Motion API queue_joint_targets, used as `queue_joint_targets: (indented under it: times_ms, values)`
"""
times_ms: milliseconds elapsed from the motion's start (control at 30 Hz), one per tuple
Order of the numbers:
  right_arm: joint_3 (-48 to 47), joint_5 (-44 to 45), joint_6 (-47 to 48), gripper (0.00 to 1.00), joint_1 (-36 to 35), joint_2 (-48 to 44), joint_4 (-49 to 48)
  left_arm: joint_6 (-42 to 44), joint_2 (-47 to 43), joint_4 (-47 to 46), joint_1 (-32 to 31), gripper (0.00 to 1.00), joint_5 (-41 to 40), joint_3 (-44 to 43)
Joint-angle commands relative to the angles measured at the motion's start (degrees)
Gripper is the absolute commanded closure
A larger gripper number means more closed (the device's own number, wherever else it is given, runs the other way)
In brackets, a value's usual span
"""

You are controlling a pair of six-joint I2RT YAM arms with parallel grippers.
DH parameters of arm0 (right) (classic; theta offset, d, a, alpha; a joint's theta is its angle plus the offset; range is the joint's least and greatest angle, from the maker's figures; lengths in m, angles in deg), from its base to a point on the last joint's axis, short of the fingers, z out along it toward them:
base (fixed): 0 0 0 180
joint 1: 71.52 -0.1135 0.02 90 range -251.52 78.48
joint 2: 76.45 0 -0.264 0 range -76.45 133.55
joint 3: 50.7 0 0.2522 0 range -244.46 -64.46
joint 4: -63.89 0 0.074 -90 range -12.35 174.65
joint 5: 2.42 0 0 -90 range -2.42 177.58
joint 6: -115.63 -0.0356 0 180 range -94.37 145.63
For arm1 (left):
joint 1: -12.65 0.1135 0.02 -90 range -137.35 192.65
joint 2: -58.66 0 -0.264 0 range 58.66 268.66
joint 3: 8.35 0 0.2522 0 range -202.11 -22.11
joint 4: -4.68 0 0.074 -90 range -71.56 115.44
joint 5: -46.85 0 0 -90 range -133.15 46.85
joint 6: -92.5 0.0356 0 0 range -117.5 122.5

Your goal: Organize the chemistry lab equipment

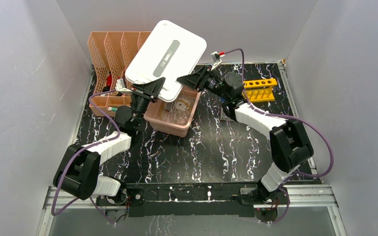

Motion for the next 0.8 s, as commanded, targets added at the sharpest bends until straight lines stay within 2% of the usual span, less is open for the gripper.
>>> queue_joint_targets:
  times_ms: [0,33,133,167,233,333,400,500,600,767]
  values:
    - [-2.6,-0.8,-2.3,0.53,-0.1,2.0,-7.3,-0.4,-1.3,-5.3,-0.3,1.00,2.0,-1.1]
    - [-2.3,-1.0,-2.8,0.65,-0.1,2.2,-8.1,-0.4,-1.1,-5.4,-0.3,1.00,2.4,-1.2]
    - [-1.6,-1.2,-4.2,0.88,-0.1,2.4,-10.2,-0.6,-0.7,-5.3,-0.4,1.00,2.8,-0.9]
    - [-1.2,-1.4,-4.5,0.99,0.0,2.2,-11.0,-0.6,-0.7,-5.1,-0.3,0.98,3.0,-0.8]
    - [0.4,-1.1,-5.8,1.00,0.5,1.9,-14.3,0.2,-0.6,-2.8,0.2,0.87,5.0,-1.3]
    - [2.5,-1.9,-11.5,1.00,3.0,2.4,-20.6,2.6,-0.5,-1.1,1.9,0.56,10.0,-1.2]
    - [4.0,-3.0,-16.9,1.00,5.6,3.4,-25.8,3.9,-1.2,1.1,3.2,0.40,11.7,-0.3]
    - [5.4,-4.4,-24.4,1.00,8.2,5.3,-33.9,8.0,-4.6,6.2,6.0,0.23,13.7,1.6]
    - [7.0,-5.1,-27.9,1.00,10.0,5.5,-36.5,13.7,-9.4,15.6,8.9,0.15,14.1,3.1]
    - [10.2,-7.6,-32.1,1.00,11.5,5.5,-36.0,25.5,-20.1,33.3,11.4,0.13,9.3,3.1]
